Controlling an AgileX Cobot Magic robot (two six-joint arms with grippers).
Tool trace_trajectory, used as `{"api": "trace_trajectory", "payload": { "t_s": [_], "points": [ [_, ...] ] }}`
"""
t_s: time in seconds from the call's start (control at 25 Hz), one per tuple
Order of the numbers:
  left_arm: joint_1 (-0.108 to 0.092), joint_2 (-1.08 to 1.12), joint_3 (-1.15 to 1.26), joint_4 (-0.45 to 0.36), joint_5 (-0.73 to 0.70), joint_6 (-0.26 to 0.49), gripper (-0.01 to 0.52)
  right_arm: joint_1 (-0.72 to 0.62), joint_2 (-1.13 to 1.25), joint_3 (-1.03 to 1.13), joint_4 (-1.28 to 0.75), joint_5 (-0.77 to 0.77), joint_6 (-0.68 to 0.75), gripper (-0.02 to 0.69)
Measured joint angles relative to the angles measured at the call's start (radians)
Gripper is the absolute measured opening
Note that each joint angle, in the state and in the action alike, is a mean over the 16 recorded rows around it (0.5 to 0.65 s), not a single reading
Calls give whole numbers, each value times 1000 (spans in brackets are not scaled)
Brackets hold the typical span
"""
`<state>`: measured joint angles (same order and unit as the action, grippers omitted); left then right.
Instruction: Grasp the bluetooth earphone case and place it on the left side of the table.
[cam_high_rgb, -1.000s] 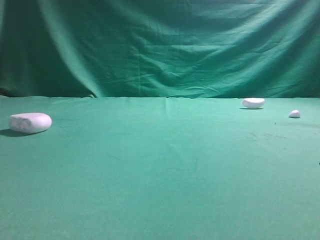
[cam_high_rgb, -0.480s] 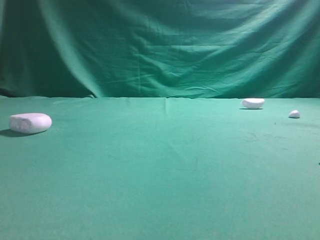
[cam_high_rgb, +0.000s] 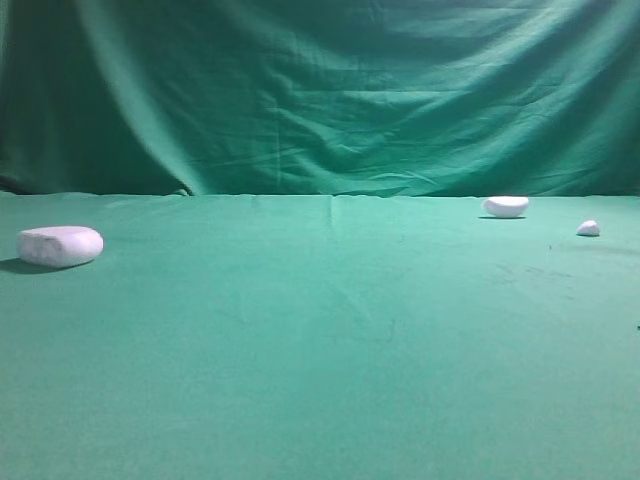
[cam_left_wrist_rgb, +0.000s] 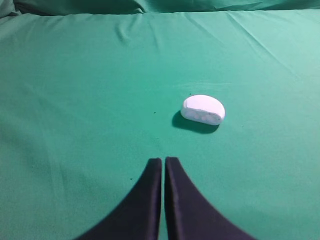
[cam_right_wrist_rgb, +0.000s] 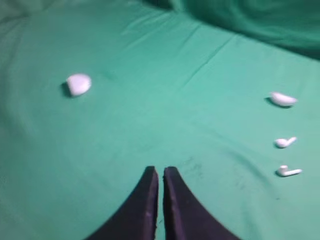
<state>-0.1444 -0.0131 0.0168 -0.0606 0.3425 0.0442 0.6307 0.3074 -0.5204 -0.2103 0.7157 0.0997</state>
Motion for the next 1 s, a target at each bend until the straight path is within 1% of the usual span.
{"api": "trace_trajectory", "payload": {
  "t_s": [0.16,0.28,0.52,0.72,1.0],
  "points": [
    [0,0,0,0,0,0,0,-160,-122,178,17,-154,9,0],
    [0,0,0,0,0,0,0,-275,-194,292,37,-238,18,0],
    [0,0,0,0,0,0,0,-450,-283,456,82,-323,36,0],
    [0,0,0,0,0,0,0,-525,-314,521,109,-338,41,0],
    [0,0,0,0,0,0,0,-558,-319,546,119,-341,41,0]
  ]
}}
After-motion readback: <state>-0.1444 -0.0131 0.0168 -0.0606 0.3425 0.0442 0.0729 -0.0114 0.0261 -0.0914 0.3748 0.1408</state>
